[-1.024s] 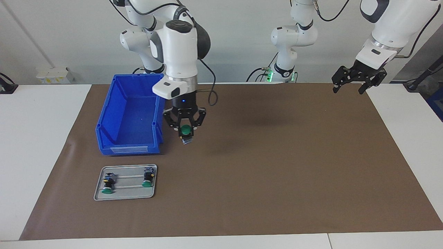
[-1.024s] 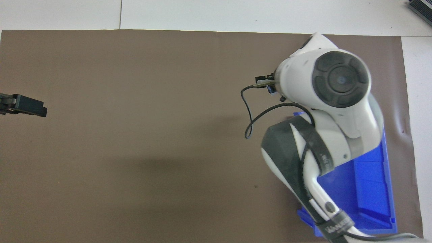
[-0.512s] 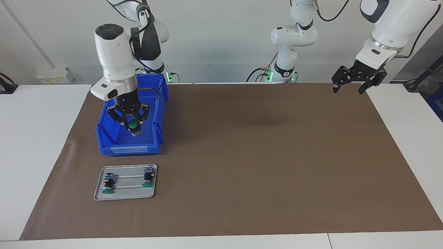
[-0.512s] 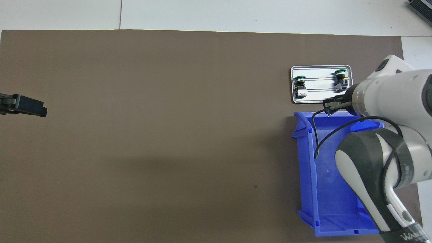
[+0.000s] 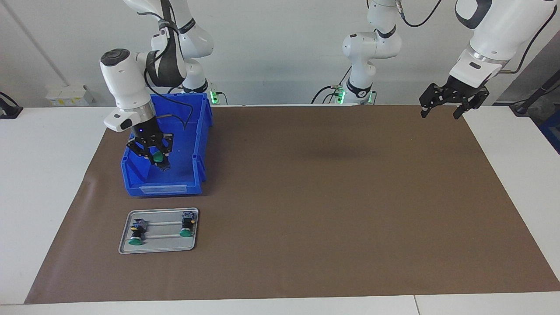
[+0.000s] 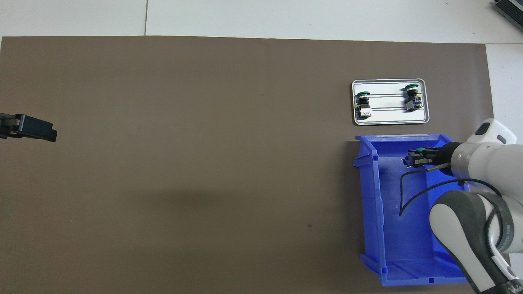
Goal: Place and press button with both arms
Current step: 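Carry the button with the right gripper over the blue bin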
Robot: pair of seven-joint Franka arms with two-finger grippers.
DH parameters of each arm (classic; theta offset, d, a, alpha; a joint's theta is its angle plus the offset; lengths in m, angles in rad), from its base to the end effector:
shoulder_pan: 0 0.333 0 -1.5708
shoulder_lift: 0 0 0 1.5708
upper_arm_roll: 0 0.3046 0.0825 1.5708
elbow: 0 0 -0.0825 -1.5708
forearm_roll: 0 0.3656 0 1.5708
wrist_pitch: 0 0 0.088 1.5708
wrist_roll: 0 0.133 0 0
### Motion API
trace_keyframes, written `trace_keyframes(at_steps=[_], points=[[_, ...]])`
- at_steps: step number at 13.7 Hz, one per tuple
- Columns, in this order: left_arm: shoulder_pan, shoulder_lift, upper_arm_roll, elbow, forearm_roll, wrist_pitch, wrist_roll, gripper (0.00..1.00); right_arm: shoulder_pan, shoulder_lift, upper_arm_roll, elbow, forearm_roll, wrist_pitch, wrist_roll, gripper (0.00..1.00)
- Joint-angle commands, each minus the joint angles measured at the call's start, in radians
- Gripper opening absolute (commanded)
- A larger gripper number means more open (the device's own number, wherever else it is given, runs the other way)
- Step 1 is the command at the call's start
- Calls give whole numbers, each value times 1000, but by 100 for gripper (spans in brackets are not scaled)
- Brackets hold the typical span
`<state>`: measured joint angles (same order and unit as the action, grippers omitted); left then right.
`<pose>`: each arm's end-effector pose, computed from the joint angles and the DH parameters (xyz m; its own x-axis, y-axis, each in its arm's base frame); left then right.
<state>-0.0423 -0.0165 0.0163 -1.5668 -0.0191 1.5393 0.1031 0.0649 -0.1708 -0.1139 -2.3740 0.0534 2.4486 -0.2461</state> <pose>0.5276 -0.0162 0.5950 0.9916 -0.1293 -0.0089 -0.1291 -0.9914 0.0204 0.4904 -0.0234 0.3895 0.9565 0.1536 0.2481 0.1590 -0.9873 -0.0019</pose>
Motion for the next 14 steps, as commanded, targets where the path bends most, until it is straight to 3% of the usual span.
trace_keyframes(at_steps=[1, 10, 14], points=[[10, -22, -7, -24, 10, 10, -11, 100, -17, -33, 13, -114, 34, 116, -41, 0], [10, -22, -7, -24, 10, 10, -11, 100, -17, -9, 11, -182, 65, 198, -21, 0], [10, -20, -7, -24, 10, 10, -11, 100, -14, 1, 13, -182, 65, 198, -1, 14]])
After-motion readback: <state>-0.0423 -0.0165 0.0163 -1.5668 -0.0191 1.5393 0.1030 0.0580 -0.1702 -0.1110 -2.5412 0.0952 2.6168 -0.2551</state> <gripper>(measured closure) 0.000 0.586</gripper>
